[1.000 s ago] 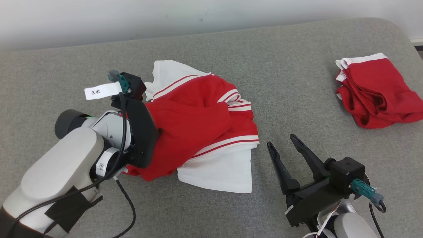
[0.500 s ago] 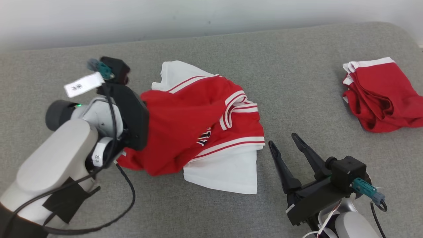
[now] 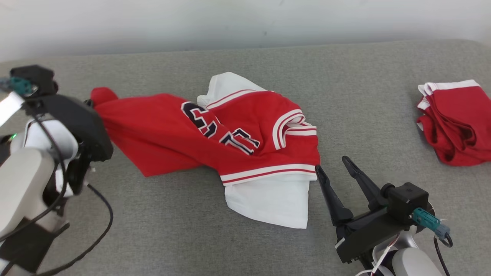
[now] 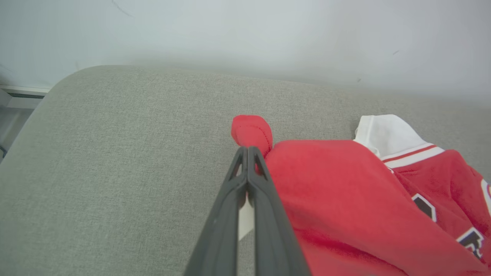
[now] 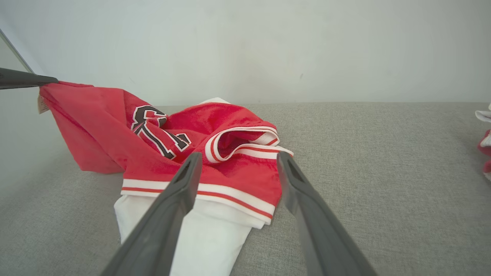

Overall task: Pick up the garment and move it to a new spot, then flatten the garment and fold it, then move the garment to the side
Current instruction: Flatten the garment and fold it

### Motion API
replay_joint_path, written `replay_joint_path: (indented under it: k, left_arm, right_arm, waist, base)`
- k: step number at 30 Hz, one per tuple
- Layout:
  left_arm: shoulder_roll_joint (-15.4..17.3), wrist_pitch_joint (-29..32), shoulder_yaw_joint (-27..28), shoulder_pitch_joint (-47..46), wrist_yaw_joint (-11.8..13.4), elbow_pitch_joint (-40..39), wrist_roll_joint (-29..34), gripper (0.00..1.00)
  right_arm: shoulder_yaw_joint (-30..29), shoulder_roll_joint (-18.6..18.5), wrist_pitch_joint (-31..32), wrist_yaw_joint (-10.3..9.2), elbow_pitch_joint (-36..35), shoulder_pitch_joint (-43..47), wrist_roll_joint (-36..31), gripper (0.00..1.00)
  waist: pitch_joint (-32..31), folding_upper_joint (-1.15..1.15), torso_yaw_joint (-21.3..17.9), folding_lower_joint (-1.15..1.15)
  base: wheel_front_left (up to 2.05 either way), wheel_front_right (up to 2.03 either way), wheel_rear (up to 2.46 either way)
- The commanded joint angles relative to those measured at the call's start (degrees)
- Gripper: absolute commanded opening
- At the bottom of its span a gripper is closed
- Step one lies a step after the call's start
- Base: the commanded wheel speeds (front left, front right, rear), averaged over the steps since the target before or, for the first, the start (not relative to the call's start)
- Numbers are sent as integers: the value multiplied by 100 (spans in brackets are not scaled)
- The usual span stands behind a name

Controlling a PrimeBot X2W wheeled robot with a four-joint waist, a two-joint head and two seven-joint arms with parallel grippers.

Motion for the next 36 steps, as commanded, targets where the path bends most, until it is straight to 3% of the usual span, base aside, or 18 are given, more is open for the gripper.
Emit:
replay_joint_path:
  k: [1,8,15,19,23,24,25,26,36]
  left_arm:
    - [67,-42,52,109,42,-53,-16,0]
    - [462,-109,121,739,543,-975,133,0]
    - [931,314,1,1123,1115,-2129,364,0]
    - [986,654,-93,1365,1291,-2430,215,0]
    - [888,890,-155,1585,1292,-2039,-22,0]
    - [861,874,-140,1603,1277,-1916,-72,27]
    - [840,849,-126,1643,1267,-1768,-115,72]
    - [817,850,-119,1698,1262,-1638,-167,98]
    - [767,388,220,2482,1391,-1407,-537,100]
  right_arm:
    - [-11,-7,6,-11,-14,41,-60,100]
    - [-47,-7,43,-11,-39,70,-54,100]
    - [-4,-7,28,-11,-33,85,-8,100]
    - [10,-7,3,-11,-5,61,27,100]
    - [85,-6,-21,-11,29,-11,52,100]
    - [98,-7,-27,-11,31,-25,55,100]
    - [109,-7,-42,-11,38,-31,60,100]
    - [108,-9,-43,-11,49,-26,63,100]
    - [7,-7,-85,-11,93,133,11,100]
  waist:
    - [-40,0,70,0]
    - [-114,0,253,0]
    - [-137,0,293,0]
    - [-113,0,264,0]
    - [-119,0,169,0]
    - [-123,0,139,0]
    - [-130,0,106,0]
    - [-137,0,80,0]
    - [-221,0,6,0]
  base:
    - [0,0,0]
    - [0,0,0]
    - [0,0,0]
    - [0,0,0]
    - [0,0,0]
    - [0,0,0]
    - [0,0,0]
    - [0,0,0]
    - [0,0,0]
